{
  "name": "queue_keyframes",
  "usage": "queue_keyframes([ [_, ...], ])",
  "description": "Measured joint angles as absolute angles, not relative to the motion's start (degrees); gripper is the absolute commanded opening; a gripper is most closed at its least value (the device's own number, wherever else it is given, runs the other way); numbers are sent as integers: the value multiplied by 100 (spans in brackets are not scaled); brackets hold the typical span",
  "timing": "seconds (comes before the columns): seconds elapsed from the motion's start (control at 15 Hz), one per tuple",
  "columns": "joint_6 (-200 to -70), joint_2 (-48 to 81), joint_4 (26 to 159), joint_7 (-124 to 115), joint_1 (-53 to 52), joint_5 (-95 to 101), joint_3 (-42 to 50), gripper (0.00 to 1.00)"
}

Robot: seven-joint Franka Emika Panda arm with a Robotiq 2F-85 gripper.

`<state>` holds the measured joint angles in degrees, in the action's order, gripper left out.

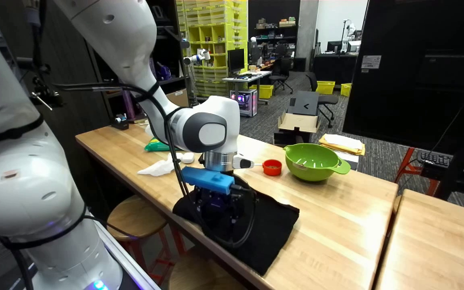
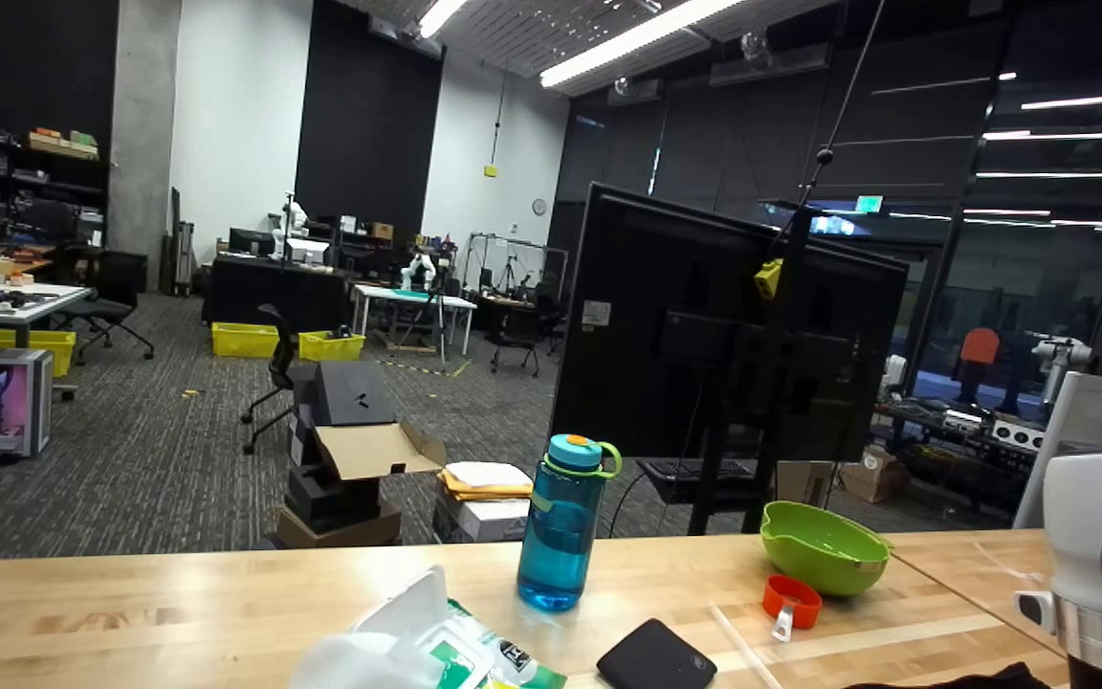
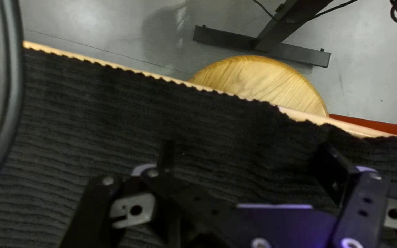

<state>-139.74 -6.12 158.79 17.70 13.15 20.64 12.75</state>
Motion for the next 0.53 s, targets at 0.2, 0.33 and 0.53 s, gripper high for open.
queue_keyframes([
  [0.2, -14062, -544, 15879, 1716, 1297, 2149, 1225, 100],
  [0.33, -14054, -538, 15877, 1720, 1265, 2116, 1215, 100],
  [0.53, -13963, -623, 15871, 1770, 1249, 1949, 1215, 100],
])
